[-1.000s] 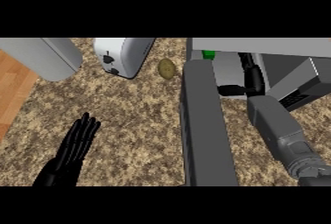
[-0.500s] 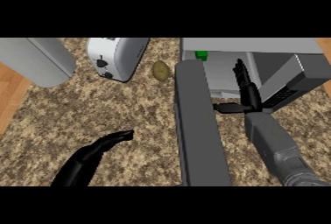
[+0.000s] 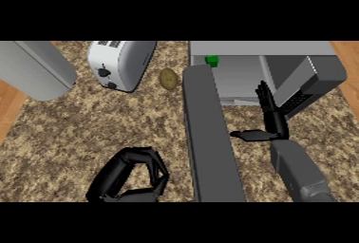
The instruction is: Pick up the milk, place it into the microwave and close the microwave
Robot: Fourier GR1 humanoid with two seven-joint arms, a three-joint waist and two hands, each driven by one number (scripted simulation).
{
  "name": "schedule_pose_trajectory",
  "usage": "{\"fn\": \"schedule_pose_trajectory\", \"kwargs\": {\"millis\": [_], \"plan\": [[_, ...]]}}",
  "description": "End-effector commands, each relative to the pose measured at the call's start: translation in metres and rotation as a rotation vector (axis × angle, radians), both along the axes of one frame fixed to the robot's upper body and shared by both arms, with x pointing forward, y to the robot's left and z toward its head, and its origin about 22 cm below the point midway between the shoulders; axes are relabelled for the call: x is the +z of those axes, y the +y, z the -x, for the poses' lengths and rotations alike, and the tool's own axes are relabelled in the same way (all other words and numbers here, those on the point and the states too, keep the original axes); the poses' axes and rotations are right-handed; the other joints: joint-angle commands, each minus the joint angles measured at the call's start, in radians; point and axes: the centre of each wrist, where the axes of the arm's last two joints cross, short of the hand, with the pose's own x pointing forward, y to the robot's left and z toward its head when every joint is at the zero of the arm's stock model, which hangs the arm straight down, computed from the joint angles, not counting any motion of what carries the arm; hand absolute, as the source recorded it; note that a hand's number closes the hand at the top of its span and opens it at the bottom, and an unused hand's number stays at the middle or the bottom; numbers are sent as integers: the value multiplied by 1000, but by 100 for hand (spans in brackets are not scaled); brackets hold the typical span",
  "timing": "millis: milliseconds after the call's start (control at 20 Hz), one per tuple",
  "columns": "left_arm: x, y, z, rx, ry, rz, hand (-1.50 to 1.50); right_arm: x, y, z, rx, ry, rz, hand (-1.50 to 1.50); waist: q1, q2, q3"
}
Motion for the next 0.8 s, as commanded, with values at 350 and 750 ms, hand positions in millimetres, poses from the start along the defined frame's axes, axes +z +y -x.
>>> {"fn": "schedule_pose_trajectory", "kwargs": {"millis": [350,750], "plan": [[-37,-47,-30,-160,83,-169,150,-6,-40,46,69,-33,10,-150,-49,-12,-3],[-70,-92,-17,-299,88,-187,150,19,-72,87,21,-83,-20,-150,-53,-4,-3]]}}
